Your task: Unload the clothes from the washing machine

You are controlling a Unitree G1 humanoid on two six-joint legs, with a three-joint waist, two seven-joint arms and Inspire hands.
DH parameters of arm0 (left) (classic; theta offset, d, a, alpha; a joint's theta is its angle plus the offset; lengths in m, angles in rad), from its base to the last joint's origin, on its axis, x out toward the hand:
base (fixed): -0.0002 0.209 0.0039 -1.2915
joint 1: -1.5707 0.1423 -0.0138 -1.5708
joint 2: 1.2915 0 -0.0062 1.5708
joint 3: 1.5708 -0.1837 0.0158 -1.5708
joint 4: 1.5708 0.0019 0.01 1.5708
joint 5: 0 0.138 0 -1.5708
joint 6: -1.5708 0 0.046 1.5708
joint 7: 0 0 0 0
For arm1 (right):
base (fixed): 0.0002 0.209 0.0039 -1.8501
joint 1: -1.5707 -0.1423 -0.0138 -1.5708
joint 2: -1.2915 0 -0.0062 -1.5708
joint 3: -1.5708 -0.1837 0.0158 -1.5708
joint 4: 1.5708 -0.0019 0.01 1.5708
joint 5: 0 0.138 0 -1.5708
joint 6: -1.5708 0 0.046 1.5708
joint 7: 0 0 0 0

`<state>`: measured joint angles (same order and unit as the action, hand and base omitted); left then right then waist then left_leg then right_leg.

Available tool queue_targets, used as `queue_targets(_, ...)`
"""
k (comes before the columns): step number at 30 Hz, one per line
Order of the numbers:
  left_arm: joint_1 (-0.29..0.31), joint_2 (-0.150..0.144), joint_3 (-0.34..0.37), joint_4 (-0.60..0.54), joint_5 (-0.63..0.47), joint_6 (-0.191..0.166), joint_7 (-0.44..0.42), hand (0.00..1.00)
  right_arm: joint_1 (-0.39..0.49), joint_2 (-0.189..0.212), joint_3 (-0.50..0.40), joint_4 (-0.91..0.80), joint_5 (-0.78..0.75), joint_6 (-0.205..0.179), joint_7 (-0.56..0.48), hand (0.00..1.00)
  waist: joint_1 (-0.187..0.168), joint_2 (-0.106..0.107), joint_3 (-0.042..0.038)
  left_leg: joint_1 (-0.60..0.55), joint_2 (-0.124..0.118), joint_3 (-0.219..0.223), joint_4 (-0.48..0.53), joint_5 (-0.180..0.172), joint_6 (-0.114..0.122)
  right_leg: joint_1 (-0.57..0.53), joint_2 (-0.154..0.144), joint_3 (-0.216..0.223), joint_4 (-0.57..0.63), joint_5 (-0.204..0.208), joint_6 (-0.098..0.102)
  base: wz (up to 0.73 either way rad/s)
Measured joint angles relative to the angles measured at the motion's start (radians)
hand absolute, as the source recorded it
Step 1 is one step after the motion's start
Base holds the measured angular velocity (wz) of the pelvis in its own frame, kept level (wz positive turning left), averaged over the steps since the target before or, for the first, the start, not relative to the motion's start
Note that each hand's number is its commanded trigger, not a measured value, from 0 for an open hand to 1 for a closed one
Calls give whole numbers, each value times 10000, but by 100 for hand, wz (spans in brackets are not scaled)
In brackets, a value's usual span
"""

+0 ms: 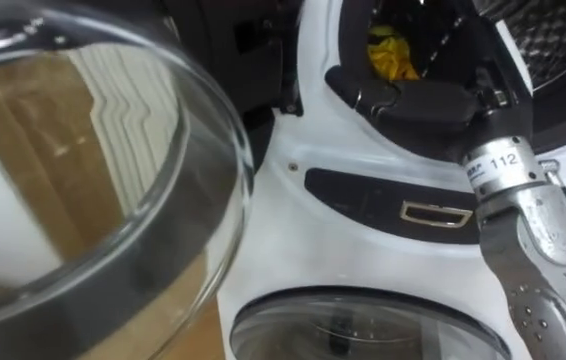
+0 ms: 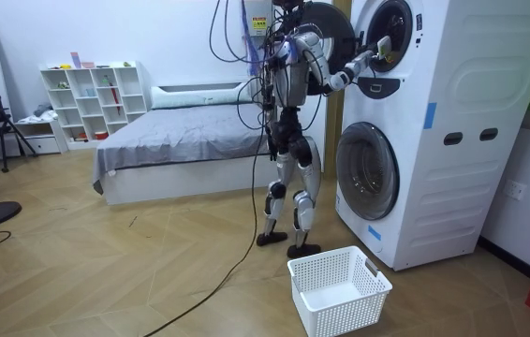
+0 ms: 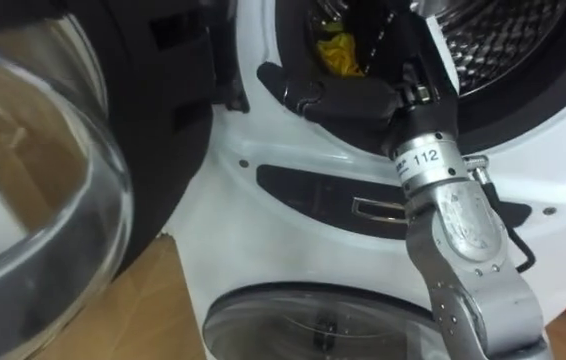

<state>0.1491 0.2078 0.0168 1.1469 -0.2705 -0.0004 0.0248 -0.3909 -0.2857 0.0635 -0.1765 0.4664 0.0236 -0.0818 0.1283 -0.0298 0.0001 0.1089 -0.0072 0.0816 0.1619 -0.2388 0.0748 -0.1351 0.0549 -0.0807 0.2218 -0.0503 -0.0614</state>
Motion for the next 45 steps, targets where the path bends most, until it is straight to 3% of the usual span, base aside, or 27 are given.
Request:
queue_targets(4, -14, 35, 11, 2, 1, 0, 27, 0, -1, -254, -3, -127, -49, 0, -168, 0, -158, -272, 29, -107, 15, -19, -11, -11, -20, -65, 6, -3, 8, 41, -62, 3)
queue_targets(8, -3, 28, 12, 5, -2, 1, 22, 0, -3, -345, -69, -460, -44, 0, -291, 0, -204, -413, 25, -117, 54, 12, -32, -131, -79, -38, 134, 21, -9, 119, -88, -7)
queue_targets(12, 276, 11, 13, -102, -1, 52, 51, 0, -1, -345, -93, -799, -39, -4, -293, 0, -410, -421, 13, -98, 110, 15, 39, -183, -128, 11, 161, 111, -20, 128, -103, 0)
queue_targets(15, 431, -33, 35, -145, -3, 169, 89, 0, 6, -347, -114, -800, -31, -4, -366, 0, -474, -355, 57, -98, 135, 23, 35, -190, -142, 0, 187, 113, -23, 130, -106, -1)
queue_targets(18, 487, -181, 451, -176, -2, 164, 133, 0, 15, -392, -579, -792, 391, -3, -327, 0, -495, -281, 64, -107, 143, 5, 18, -192, -145, 4, 189, 104, -70, 131, -109, 0)
queue_targets(22, 707, -208, 704, -173, -9, 151, 140, 0, 314, -444, -1376, -790, 587, -11, -380, 0, -661, -183, 42, -60, 193, -11, 24, -192, -149, 106, 214, 23, -213, 145, -130, 4)
queue_targets(27, 750, -285, 694, -264, -1, 161, 130, 0, 914, -444, -1636, -784, 504, -17, -372, 0, -763, -165, 39, 37, 207, 27, -39, -208, -166, 174, 264, 39, -247, 145, -130, -4)
queue_targets(32, 810, -314, 690, -532, 0, 177, 91, 0, 971, -444, -1634, -780, 437, -15, -262, 0, -755, -202, 9, 60, 238, 73, -98, -227, -192, 181, 304, 118, -247, 149, -136, -2)
queue_targets(42, 796, -335, 656, -831, 99, 225, -99, 0, 975, -530, -1618, -155, -2014, -16, 272, 0, -671, -240, -8, 93, 279, -47, -77, -234, -208, 303, 294, -97, -362, 148, -137, 4)
queue_targets(45, 804, -330, 677, -844, 31, 293, -132, 0, 705, -736, -1610, 315, -1966, -3, 656, 0, -656, -351, 41, 82, 264, -49, -84, -232, -207, 307, 269, -115, -352, 148, -137, 0)
